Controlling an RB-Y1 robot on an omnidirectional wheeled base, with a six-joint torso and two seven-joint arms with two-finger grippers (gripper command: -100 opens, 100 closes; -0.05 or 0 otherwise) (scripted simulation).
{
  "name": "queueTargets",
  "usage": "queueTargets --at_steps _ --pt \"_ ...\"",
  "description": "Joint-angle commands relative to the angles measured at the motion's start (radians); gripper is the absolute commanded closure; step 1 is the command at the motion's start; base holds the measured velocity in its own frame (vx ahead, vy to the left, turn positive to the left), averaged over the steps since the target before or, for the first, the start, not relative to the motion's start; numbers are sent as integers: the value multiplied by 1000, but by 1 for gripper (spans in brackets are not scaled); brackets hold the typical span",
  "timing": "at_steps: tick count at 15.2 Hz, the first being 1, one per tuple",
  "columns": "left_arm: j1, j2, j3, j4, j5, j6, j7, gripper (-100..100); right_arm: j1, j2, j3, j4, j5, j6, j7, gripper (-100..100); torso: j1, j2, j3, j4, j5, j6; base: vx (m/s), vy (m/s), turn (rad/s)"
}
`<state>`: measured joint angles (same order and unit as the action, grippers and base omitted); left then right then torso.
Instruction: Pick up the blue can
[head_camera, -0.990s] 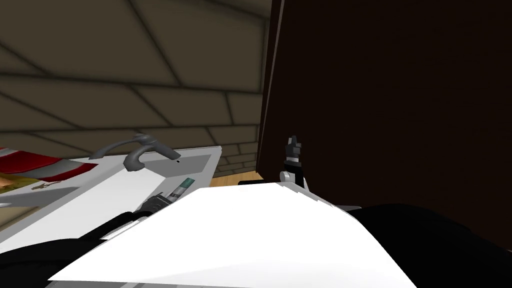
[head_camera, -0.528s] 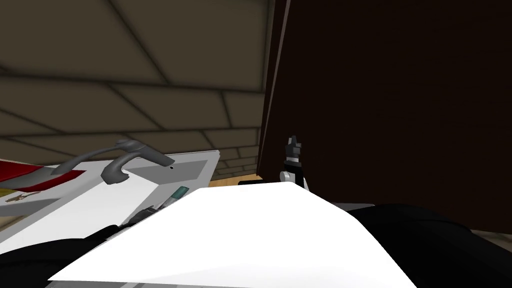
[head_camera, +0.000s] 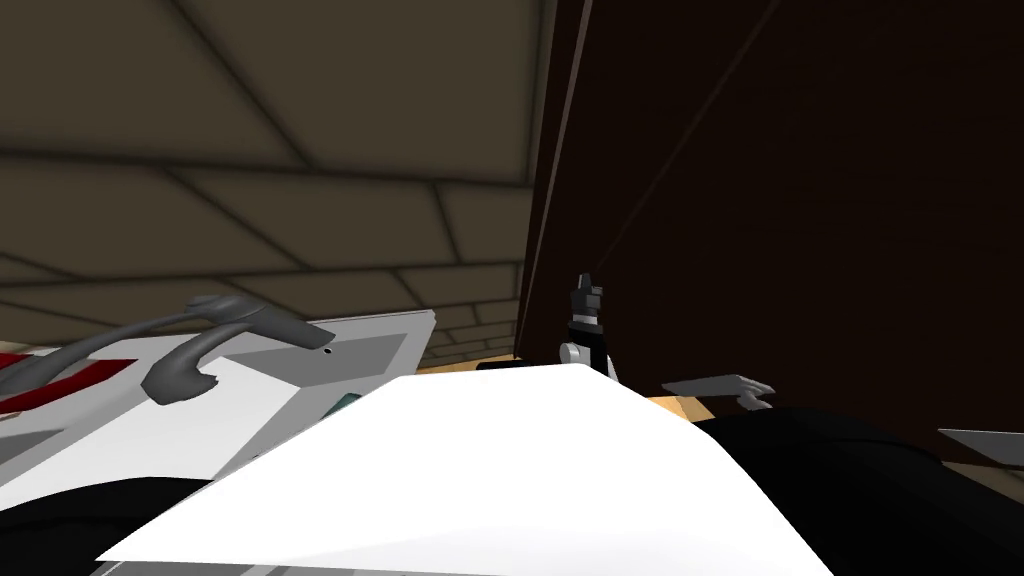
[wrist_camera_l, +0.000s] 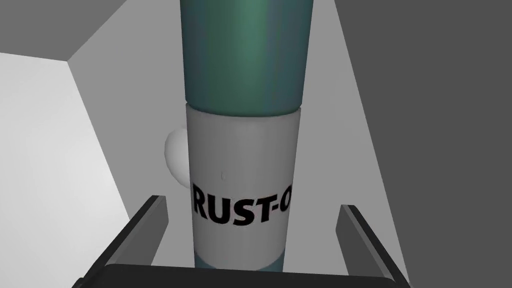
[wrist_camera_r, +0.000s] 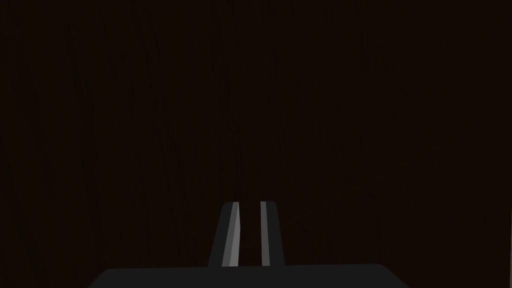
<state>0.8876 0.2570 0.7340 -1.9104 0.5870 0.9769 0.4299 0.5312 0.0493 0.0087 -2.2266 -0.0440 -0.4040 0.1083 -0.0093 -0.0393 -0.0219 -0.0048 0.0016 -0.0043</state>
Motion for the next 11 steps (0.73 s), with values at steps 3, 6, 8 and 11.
queueTargets --at_steps 3,6,8,11 --pt "-37 -9 -17 44 -4 -39 -8 -100 0 0 0 0 0 0 0 0 1 5 3 1 0 0 -17 27 20" --pt "-68 -16 -31 79 -8 -73 -16 -100 -1 0 0 0 0 0 0 0 4 15 8 3 1 0 -123 61 12" --pt "-66 -16 -31 70 -6 -65 -13 -100 -1 0 0 0 0 0 0 0 10 17 9 3 4 -2 -69 32 -3" --pt "-69 -14 -30 71 -7 -72 -14 100 0 0 0 0 0 0 0 0 12 13 7 2 7 -3 -8 5 -4"
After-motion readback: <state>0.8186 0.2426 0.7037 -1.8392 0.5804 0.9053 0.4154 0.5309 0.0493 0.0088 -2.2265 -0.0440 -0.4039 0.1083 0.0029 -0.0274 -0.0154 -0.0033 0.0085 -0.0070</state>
